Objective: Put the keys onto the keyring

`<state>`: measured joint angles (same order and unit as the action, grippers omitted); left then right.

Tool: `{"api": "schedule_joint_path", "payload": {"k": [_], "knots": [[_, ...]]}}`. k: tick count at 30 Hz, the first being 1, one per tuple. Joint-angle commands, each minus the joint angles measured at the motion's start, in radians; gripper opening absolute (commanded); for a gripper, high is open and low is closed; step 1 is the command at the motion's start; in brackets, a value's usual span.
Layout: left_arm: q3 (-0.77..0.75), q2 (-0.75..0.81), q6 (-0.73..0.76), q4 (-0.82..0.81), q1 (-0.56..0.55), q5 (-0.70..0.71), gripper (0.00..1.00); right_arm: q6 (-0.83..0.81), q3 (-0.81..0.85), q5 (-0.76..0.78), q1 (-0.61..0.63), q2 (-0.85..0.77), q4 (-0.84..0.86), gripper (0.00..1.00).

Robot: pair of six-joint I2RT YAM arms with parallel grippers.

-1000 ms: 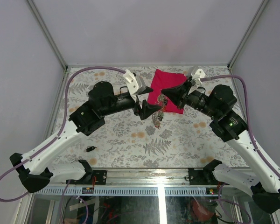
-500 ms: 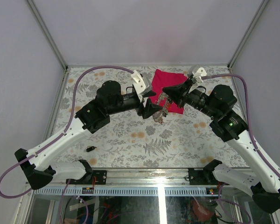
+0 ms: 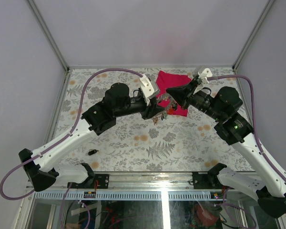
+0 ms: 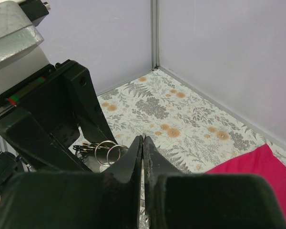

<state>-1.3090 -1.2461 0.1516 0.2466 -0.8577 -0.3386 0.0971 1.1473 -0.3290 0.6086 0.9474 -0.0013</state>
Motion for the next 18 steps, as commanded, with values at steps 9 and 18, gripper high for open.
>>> {"api": "schedule_joint_path", "payload": {"k": [9, 18], "knots": [[0.021, 0.008, 0.022, -0.003, -0.007, 0.014, 0.21, 0.010, 0.041, 0.068, 0.004, -0.033, 0.121, 0.00], [0.012, 0.005, 0.027, 0.000, -0.009, 0.017, 0.00, 0.010, 0.036, 0.079, 0.004, -0.038, 0.112, 0.00]]}}
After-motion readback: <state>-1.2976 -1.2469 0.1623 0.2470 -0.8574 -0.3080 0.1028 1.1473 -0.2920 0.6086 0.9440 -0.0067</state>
